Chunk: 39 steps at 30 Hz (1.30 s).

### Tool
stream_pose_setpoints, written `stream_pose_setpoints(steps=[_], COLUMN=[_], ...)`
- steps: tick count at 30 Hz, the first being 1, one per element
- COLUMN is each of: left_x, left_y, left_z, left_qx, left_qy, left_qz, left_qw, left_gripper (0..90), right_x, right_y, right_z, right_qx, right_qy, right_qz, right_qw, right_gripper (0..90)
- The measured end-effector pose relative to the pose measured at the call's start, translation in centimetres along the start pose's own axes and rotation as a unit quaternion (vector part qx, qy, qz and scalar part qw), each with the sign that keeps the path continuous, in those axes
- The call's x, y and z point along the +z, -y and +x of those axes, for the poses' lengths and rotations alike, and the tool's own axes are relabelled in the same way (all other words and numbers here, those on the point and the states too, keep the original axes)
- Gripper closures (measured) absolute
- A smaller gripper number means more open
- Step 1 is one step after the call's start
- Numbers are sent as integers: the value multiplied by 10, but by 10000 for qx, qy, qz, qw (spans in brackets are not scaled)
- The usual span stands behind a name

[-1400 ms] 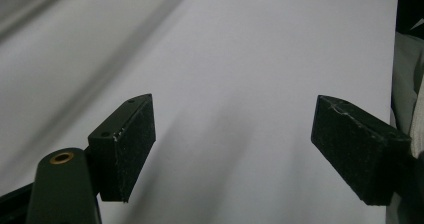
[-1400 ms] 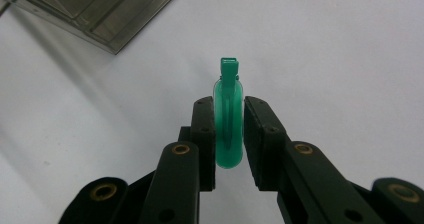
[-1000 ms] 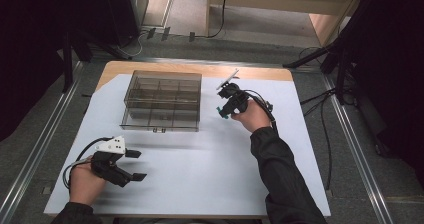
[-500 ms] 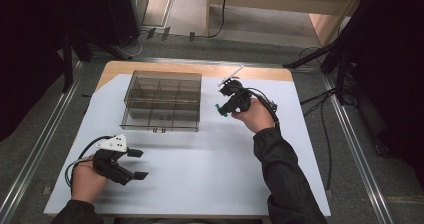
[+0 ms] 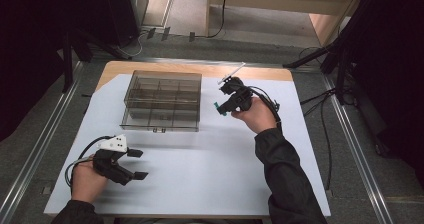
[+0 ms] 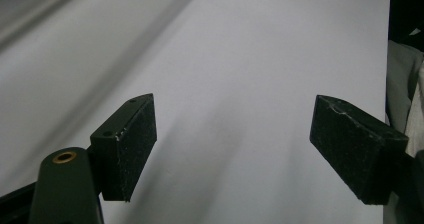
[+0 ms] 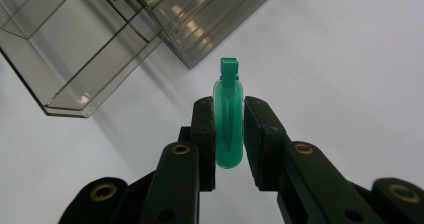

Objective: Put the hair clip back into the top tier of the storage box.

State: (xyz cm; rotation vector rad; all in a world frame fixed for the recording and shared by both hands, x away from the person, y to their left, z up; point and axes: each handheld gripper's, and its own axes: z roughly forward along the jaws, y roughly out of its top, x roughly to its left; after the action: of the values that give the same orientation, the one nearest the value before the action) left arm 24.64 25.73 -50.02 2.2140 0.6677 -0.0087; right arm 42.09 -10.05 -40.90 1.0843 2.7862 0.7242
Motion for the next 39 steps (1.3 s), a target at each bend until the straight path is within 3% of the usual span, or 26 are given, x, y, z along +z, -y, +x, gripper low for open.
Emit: stream_pose_setpoints(steps=[26, 39], left_x=[0, -2], left_y=[0, 1], left_z=[1, -2], left_qx=[-1, 52], left_qy=[-2, -30], left_qz=[-7, -44], left_qw=[10000, 10000], left_gripper=[198, 197], right_x=[-25, -29], right_y=[-6, -13], right_z=[26, 49], right_qx=[-234, -543], right_qy=[-168, -248], right_qz=[-338, -463], right_qw=[9990, 9971], right_gripper=[776, 776])
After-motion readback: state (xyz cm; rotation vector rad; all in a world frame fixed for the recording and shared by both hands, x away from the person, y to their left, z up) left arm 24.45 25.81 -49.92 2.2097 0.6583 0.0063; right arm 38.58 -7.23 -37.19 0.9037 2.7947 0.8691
